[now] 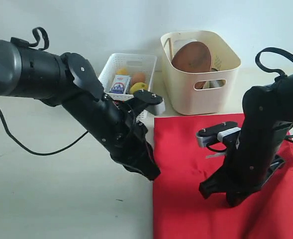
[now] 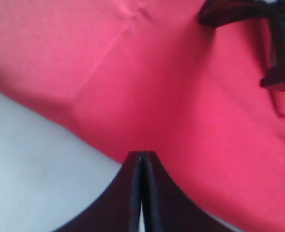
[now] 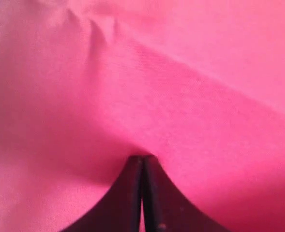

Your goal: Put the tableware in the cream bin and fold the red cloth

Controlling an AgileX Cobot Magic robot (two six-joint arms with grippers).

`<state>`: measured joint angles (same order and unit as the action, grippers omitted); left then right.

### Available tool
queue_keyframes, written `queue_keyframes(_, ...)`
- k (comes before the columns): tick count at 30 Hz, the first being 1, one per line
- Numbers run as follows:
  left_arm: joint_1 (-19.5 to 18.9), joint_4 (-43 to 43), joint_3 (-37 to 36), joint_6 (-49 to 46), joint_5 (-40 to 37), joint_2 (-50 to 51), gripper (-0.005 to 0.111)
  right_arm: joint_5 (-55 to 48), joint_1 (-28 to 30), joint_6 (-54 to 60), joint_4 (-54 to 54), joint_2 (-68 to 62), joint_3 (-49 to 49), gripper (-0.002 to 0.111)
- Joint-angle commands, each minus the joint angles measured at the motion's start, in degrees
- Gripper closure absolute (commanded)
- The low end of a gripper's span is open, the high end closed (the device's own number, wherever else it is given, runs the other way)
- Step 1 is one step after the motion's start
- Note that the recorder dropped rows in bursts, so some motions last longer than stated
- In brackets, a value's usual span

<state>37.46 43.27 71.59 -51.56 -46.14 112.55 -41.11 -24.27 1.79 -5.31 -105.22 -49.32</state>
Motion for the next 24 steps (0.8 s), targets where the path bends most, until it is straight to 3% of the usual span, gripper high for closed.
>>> queue_keyframes(1,3.31,0.92,-0.11,-2.18,-0.46,0.04,0.106,6.99,-0.02,9.64,-12.17,-3.33,0.32,0.106)
queue_keyframes(5,4.44,0.2,-0.11,-2.43,0.62,0.14,0.106,7.56,-0.02,24.19,-27.32,-3.8,0.32,0.106)
queue_keyframes(8,4.44,-1.94,-0.11,-1.57,1.95,0.29,0.106,7.43,-0.02,26.78,-28.75,-3.11,0.32,0.106)
queue_keyframes(14,4.44,-4.14,-1.63,0.03,6.98,3.71,0.107,5.98,-0.02,19.01,-20.04,0.78,0.32,0.106)
queue_keyframes(17,4.44,-3.66,-2.09,0.03,10.06,6.82,0.107,2.9,-0.02,9.41,-9.38,1.87,0.32,0.106)
queue_keyframes(24,4.44,-3.82,-2.09,1.11,10.67,9.15,0.107,-0.04,-0.02,-2.61,4.15,1.87,3.61,0.106)
